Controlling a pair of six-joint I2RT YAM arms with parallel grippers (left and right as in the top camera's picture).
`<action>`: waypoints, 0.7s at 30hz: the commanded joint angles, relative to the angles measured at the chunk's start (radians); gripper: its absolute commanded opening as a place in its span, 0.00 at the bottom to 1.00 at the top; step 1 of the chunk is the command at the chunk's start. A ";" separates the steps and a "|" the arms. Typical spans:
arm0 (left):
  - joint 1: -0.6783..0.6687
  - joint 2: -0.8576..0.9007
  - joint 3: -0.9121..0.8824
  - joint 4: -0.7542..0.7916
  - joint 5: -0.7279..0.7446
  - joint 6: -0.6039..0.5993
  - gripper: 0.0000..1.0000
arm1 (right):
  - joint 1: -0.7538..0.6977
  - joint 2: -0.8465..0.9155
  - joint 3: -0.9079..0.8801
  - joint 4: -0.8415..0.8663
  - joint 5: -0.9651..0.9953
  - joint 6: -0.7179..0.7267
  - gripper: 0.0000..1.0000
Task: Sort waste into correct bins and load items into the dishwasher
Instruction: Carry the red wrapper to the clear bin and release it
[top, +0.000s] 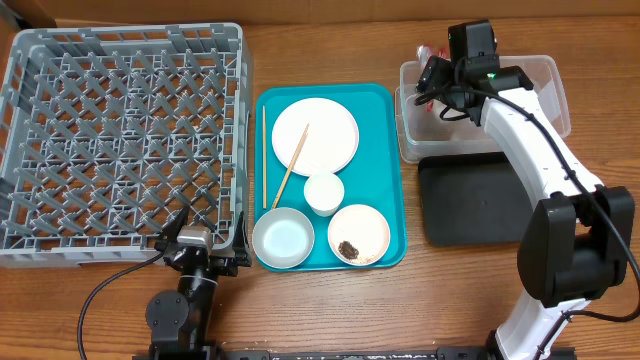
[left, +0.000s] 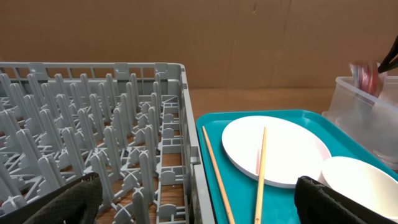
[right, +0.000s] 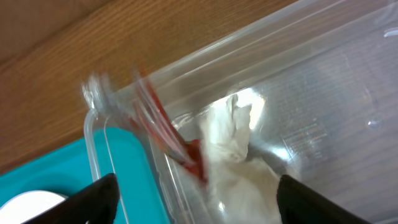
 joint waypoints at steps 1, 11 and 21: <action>-0.006 -0.007 -0.004 -0.001 0.008 0.019 1.00 | -0.003 -0.032 0.004 0.000 0.010 -0.024 0.84; -0.006 -0.007 -0.004 -0.001 0.008 0.019 1.00 | -0.002 -0.343 0.042 -0.338 -0.299 -0.059 0.84; -0.006 -0.007 -0.004 -0.001 0.008 0.019 1.00 | 0.218 -0.384 -0.045 -0.508 -0.357 -0.080 0.82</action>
